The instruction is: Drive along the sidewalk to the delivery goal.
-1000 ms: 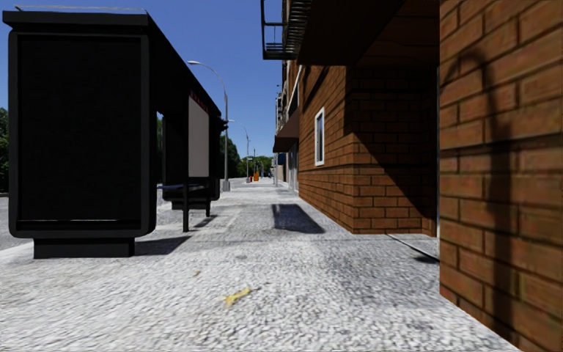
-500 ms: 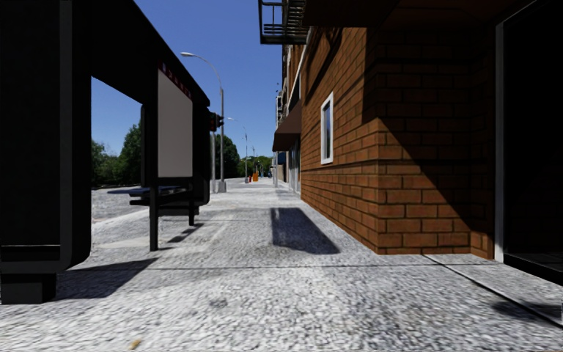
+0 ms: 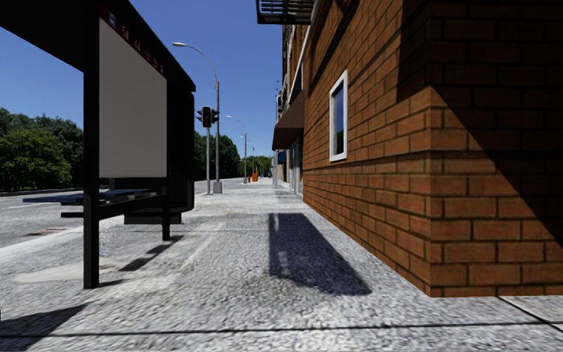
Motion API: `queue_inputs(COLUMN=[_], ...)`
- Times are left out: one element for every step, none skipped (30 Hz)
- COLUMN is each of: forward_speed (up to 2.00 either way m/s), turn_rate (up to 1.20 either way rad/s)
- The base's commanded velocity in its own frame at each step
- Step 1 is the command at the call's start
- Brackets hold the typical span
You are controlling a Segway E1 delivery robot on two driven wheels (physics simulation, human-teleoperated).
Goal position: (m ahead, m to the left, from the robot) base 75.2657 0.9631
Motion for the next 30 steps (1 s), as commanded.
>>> queue_inputs(forward_speed=[1.97, 1.97, 1.97, 1.97, 1.97, 1.97, 1.97, 1.97, 1.97, 1.97, 1.97, 1.97, 1.97, 1.97, 1.97, 1.97, 1.97, 1.97, 1.97, 1.97, 1.97, 1.97, 1.97, 1.97, 1.97, 1.97, 1.98, 1.98, 1.97, 1.97], turn_rate=[0.00, 0.00, 0.00, 0.00, 0.00, 0.00, 0.01, 0.03, 0.04, 0.00, 0.00, 0.00, 0.00, 0.00, 0.00, 0.00, 0.00, 0.00, 0.00, 0.00, 0.00, 0.00, 0.00, 0.00, 0.00, 0.00, 0.00, 0.00, 0.00, 0.00])
